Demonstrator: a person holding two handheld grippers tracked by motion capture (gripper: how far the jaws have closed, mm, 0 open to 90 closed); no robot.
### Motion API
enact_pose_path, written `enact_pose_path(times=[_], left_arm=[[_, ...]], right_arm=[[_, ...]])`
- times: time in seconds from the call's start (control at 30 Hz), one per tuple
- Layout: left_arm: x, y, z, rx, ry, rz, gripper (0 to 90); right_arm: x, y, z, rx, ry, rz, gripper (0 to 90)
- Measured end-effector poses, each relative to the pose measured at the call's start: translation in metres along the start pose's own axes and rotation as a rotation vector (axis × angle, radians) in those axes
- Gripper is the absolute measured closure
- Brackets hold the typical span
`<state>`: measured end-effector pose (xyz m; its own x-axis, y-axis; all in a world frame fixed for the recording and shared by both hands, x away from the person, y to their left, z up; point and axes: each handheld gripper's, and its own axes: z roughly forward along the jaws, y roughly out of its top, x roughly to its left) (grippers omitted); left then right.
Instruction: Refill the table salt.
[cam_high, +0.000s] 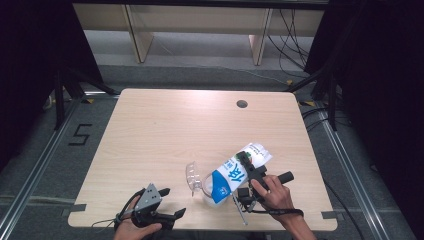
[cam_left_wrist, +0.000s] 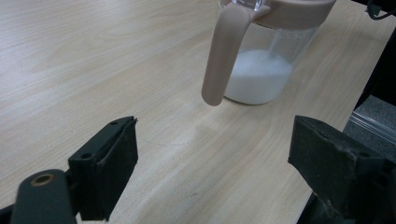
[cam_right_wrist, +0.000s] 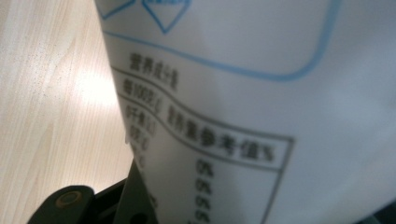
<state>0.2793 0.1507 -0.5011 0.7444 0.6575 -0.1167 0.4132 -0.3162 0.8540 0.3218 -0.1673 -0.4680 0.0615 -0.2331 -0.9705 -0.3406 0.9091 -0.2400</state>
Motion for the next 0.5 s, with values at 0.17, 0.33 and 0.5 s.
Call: enact_pose_path(times=[0.17,0.33,0.5], left_arm=[[0.0,0.0001,0.0001,0.0,0.0,-0.001,15.1],[-0.0002,0.0001,0.0001,-0.002,0.0,-0.003,15.1],[-0.001,0.0,0.0009,-0.013,0.002,-0.011,15.1]], right_arm=[[0.0005,0.0006,-0.0006,0.008,0.004,0.008,63.9],[0.0018,0.0007,-0.0011,0.017,0.002,0.029,64.1],[0.0021,0.0012,-0.0014,0.017,0.005,0.029,64.3]])
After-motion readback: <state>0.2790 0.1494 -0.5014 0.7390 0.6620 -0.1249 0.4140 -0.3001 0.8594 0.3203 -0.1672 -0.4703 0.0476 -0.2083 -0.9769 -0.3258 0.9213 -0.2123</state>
